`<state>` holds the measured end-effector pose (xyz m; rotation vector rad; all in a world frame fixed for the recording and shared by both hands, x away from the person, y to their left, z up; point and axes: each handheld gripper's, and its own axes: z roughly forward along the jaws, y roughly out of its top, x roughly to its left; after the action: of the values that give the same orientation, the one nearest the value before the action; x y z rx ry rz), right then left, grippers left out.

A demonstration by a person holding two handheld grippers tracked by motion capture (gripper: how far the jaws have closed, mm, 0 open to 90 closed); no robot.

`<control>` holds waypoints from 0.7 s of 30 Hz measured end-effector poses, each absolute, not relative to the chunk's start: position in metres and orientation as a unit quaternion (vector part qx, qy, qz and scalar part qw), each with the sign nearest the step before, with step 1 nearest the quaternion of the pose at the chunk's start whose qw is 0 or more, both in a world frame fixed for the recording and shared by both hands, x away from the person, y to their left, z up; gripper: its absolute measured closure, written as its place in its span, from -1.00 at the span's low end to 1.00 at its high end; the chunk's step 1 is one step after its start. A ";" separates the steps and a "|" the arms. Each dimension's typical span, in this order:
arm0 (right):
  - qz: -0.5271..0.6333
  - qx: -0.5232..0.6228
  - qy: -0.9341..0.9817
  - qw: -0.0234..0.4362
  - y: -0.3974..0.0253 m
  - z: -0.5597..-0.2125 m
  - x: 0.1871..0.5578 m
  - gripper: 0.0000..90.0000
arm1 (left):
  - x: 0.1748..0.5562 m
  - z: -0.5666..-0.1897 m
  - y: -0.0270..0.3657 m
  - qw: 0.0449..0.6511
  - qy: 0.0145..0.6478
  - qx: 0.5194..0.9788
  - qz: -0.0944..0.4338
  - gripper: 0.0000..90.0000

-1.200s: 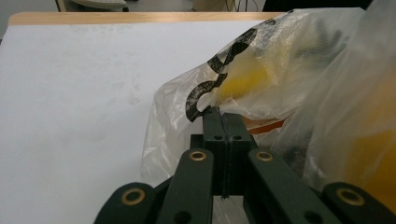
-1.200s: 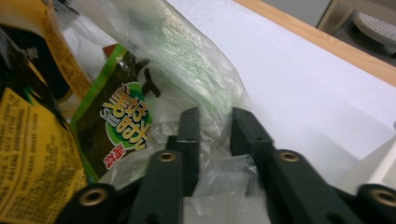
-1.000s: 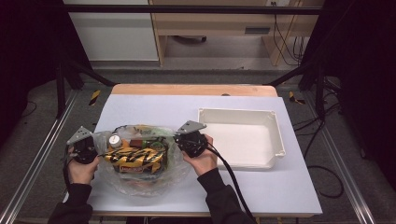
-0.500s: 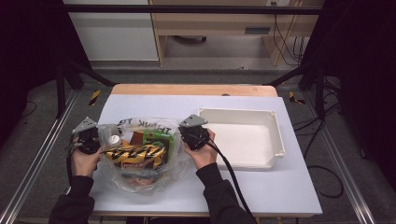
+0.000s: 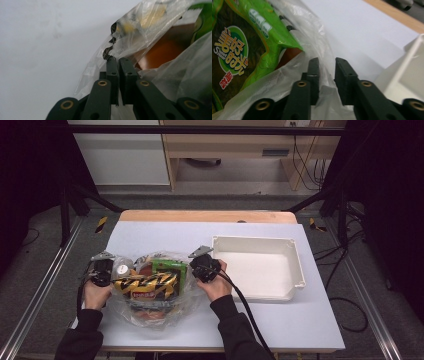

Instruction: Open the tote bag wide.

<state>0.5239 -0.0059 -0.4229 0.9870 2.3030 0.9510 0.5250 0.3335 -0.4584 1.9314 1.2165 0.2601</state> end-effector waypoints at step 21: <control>0.414 0.355 0.816 0.190 -0.006 -0.435 0.494 0.88 | 0.515 -0.464 0.336 0.406 0.477 0.771 0.115 0.89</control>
<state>0.4941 -0.0062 -0.4353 0.9971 2.2936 1.1644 0.5146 0.3356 -0.4641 1.9457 1.2022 0.2909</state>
